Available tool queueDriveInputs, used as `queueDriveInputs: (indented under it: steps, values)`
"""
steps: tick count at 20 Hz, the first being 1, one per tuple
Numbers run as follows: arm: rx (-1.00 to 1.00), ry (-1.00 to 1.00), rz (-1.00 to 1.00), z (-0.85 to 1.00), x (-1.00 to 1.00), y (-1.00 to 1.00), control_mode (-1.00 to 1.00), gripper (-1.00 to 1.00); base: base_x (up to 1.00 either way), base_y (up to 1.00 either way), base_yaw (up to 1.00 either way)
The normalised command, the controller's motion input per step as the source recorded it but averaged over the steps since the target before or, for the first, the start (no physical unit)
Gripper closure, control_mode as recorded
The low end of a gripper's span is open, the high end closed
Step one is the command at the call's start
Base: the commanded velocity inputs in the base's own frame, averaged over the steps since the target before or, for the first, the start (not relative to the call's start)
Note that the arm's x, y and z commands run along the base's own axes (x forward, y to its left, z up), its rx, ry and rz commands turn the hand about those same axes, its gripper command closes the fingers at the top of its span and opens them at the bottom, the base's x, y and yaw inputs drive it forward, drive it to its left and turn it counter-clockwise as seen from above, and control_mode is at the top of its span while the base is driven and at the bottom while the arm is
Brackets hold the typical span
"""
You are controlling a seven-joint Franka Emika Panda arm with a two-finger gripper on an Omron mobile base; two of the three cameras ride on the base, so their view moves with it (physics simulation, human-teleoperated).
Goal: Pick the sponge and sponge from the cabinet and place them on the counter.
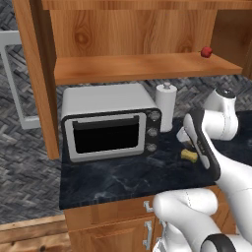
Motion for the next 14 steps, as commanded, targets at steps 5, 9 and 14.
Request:
queueDriveInputs:
  steps: [5, 9, 14]
  values:
    - [0.00, 0.00, 0.03, -0.37, -0.12, 0.00, -1.00, 1.00, 0.00, 0.00, 0.00]
    - [0.00, 0.01, 0.02, -0.36, -0.13, 0.00, -1.00, 1.00, 0.00, 0.00, 0.00]
    - [0.00, 0.01, 0.02, -0.37, -0.08, 0.01, -1.00, 1.00, 0.00, 0.00, 0.00]
